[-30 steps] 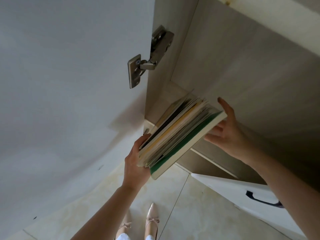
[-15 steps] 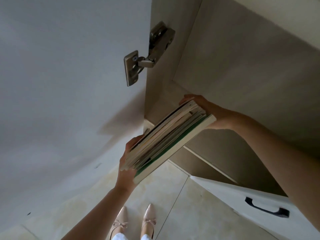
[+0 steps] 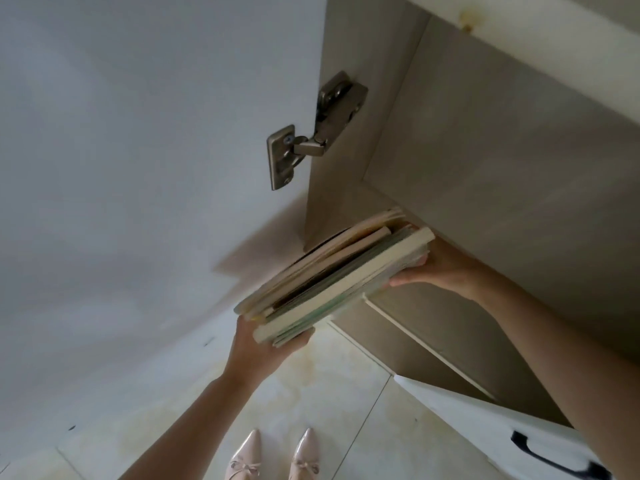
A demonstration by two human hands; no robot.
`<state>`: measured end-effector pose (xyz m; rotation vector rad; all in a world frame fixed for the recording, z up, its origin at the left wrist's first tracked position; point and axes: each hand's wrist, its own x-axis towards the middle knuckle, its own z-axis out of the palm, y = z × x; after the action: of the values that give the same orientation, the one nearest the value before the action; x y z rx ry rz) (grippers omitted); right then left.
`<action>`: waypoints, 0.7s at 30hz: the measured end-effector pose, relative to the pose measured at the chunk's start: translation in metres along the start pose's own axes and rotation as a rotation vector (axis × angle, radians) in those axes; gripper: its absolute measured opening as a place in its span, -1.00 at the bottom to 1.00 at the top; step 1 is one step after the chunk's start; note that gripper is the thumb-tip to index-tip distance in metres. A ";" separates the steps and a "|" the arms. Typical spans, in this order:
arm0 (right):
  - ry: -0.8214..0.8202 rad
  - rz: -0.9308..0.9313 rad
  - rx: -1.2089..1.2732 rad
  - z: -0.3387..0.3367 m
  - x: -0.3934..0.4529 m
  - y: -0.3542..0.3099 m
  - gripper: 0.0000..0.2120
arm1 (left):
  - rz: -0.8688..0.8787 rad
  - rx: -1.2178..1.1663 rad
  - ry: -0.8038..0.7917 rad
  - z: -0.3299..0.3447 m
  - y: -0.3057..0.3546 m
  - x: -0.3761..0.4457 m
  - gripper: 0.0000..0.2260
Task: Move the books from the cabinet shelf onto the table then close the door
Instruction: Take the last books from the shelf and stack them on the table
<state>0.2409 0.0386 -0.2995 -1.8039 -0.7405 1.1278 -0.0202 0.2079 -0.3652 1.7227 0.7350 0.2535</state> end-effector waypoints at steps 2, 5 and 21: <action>0.014 0.034 0.084 0.003 -0.002 0.008 -0.38 | -0.004 0.021 -0.037 -0.005 0.011 0.000 -0.52; 0.023 0.081 0.169 0.013 -0.013 0.012 -0.48 | -0.075 -0.038 -0.081 -0.010 0.016 -0.011 -0.47; 0.424 0.349 0.446 0.174 -0.205 -0.070 -0.62 | -0.512 -0.717 0.074 -0.058 0.098 -0.203 -0.22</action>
<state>-0.0056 -0.0359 -0.1943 -1.7288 0.0784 0.9780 -0.1751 0.1223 -0.2147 0.8204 0.9672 0.1905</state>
